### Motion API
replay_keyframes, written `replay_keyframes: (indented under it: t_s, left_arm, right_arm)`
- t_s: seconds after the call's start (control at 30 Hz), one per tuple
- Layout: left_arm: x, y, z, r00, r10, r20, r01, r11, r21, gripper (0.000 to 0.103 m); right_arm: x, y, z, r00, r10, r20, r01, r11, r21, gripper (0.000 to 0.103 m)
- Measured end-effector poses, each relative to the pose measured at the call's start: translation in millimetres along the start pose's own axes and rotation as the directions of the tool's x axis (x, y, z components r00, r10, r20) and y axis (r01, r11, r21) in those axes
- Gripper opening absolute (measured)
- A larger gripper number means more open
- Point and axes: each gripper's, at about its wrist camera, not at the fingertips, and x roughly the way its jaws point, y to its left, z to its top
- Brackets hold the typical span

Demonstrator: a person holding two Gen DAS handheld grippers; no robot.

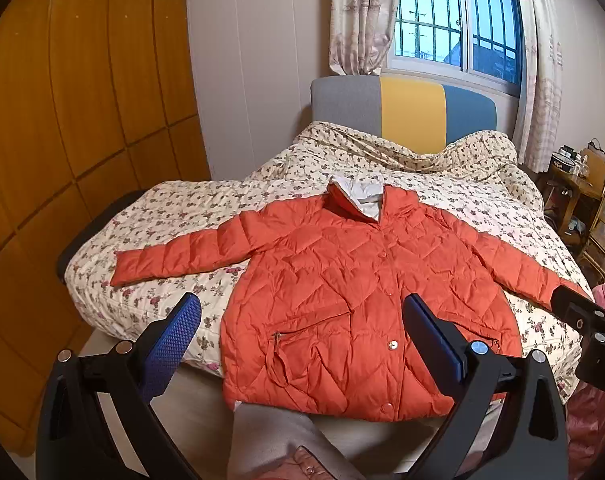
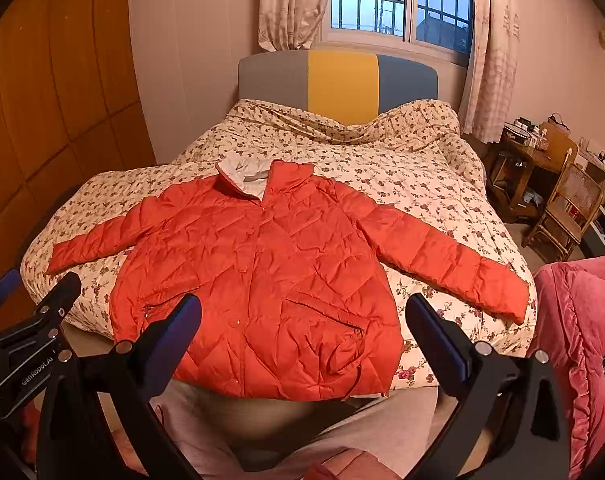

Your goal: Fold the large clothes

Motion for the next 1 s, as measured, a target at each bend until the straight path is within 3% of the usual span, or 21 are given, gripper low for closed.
replay_keyframes:
  t_s: [1.0]
  left_arm:
    - [5.9,-5.6,-9.4,1.000,0.002,-0.020,-0.002,1.000,0.005,0.100]
  right_arm:
    - [7.3,-2.2,-3.0,1.000,0.014,-0.015,-0.014,1.000,0.003,0.101]
